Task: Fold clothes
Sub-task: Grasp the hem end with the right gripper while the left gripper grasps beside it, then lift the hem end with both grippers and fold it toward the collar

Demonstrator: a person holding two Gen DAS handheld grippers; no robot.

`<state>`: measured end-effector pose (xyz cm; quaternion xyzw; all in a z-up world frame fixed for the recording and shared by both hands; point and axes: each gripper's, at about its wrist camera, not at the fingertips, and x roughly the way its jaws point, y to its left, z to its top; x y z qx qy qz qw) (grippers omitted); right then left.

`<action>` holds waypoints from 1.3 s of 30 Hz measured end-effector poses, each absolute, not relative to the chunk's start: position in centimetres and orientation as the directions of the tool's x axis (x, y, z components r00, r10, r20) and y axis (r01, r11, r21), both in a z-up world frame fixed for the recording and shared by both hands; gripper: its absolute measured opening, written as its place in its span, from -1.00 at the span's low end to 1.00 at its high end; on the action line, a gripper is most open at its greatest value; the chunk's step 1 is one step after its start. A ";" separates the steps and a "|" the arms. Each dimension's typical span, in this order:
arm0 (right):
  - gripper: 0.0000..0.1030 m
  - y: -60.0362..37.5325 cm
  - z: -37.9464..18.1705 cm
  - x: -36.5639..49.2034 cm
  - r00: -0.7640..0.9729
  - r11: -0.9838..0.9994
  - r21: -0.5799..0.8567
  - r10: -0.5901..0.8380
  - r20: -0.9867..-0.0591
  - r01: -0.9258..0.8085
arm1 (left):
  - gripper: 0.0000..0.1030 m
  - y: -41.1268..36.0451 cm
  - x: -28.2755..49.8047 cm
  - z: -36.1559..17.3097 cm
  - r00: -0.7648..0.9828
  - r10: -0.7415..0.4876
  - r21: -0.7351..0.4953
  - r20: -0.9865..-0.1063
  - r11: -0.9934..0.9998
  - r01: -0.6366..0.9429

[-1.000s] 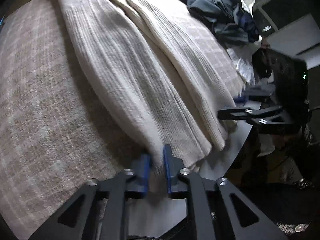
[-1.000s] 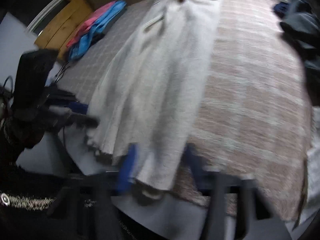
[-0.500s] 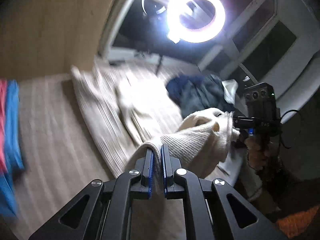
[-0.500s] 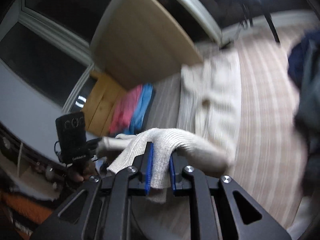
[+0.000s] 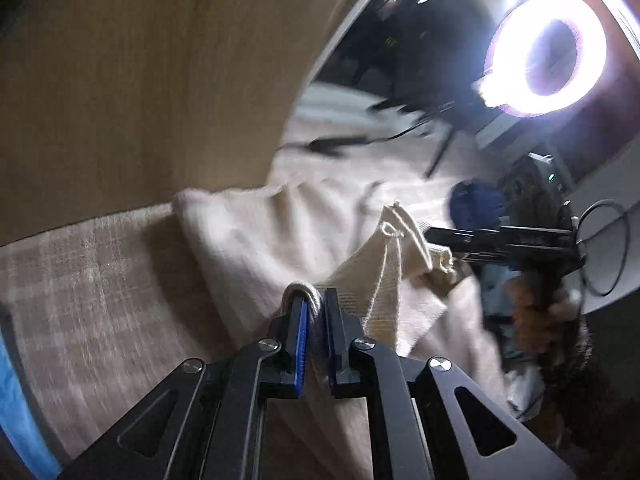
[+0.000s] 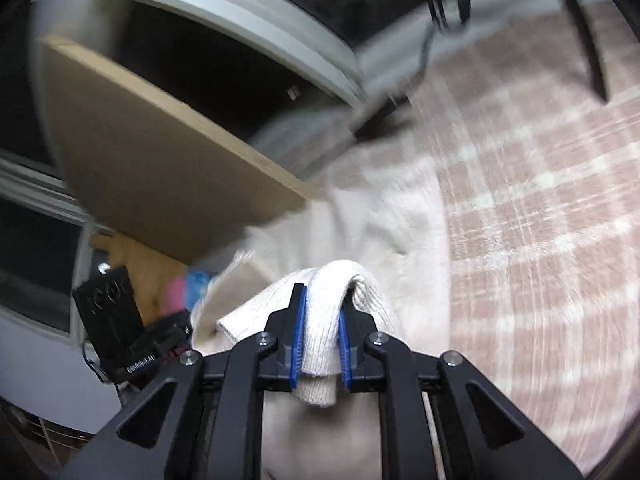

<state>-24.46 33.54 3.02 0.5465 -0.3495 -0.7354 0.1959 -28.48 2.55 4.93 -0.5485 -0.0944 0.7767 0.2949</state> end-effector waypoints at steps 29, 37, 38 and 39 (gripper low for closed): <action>-0.71 30.3 5.6 -24.2 -0.427 -0.884 0.360 -0.462 -0.777 0.300 | -0.82 5.4 -27.0 5.6 -0.360 0.478 -0.274 -0.801 -0.827 -0.490; -0.71 31.4 4.8 -26.3 -0.443 -0.891 0.407 -0.454 -0.773 0.202 | -0.93 3.4 -29.7 4.4 -0.376 0.436 -0.281 -0.818 -0.872 -0.401; -0.70 31.1 4.3 -26.7 -0.430 -0.901 0.385 -0.433 -0.792 0.199 | -0.87 3.6 -30.0 3.8 -0.368 0.419 -0.266 -0.830 -0.878 -0.399; -0.65 30.7 3.9 -26.9 -0.421 -0.912 0.357 -0.411 -0.808 0.205 | -0.83 3.7 -30.2 3.4 -0.364 0.407 -0.259 -0.838 -0.883 -0.392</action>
